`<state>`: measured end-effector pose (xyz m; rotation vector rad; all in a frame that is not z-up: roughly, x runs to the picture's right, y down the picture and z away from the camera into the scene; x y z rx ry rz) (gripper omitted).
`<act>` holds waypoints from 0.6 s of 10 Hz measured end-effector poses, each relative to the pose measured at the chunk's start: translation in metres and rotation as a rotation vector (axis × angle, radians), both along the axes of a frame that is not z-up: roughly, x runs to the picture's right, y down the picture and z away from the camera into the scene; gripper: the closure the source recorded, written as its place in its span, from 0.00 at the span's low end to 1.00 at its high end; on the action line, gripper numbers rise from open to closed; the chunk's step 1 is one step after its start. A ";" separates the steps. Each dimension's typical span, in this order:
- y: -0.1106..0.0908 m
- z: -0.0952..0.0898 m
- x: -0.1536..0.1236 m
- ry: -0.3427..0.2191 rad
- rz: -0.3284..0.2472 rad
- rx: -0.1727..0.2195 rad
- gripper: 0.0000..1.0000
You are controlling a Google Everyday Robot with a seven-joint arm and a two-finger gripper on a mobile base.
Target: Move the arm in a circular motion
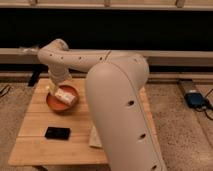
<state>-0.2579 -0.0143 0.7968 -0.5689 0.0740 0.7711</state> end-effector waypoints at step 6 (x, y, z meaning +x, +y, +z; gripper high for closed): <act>0.042 -0.066 -0.092 -0.029 -0.033 0.015 0.20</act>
